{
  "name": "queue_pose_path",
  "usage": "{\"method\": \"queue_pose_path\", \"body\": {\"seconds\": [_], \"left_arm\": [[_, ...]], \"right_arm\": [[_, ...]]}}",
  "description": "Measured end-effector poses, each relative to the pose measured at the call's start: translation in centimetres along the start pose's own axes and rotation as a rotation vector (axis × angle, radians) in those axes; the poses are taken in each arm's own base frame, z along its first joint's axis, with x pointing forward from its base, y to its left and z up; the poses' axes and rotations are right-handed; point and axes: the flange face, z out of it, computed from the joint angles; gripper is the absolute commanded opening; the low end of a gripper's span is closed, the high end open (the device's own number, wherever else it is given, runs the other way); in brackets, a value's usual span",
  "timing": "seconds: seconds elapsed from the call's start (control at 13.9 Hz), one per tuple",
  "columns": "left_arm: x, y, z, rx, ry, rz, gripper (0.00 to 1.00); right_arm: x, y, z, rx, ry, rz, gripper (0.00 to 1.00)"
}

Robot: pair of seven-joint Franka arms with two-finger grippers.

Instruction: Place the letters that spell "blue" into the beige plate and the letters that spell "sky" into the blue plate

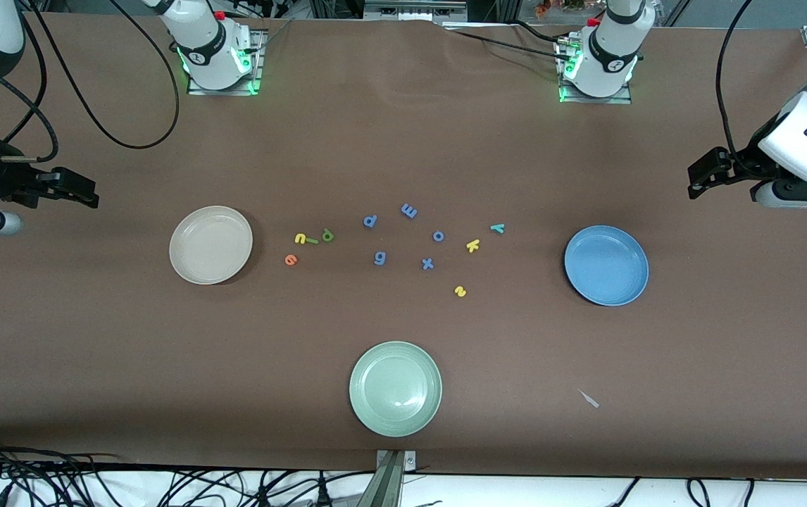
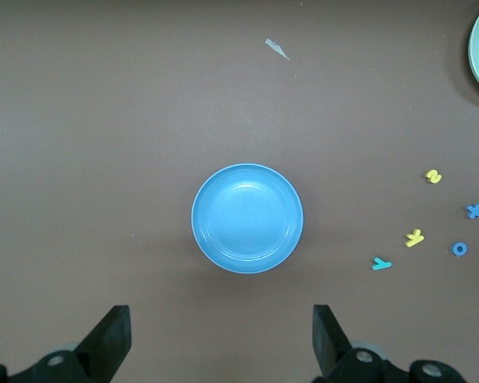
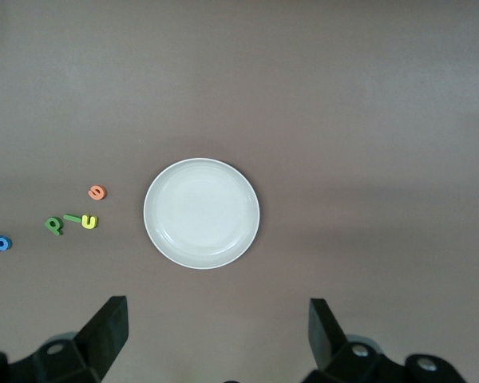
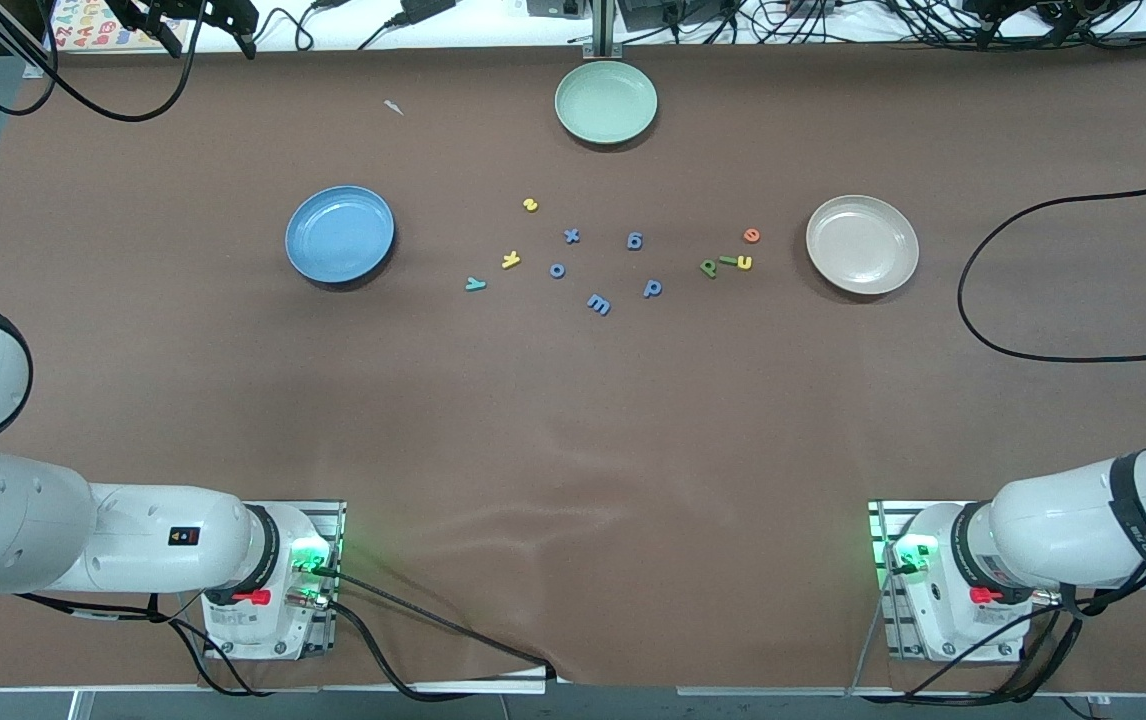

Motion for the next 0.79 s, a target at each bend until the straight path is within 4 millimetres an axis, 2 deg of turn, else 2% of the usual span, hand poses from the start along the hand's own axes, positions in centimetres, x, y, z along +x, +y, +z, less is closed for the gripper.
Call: {"method": "queue_pose_path", "body": {"seconds": [0.79], "left_arm": [[0.0,0.0,0.0,0.0,0.0,0.0,1.0]], "right_arm": [[-0.1,-0.38,0.07,0.0,-0.009,-0.007,1.0]]}}
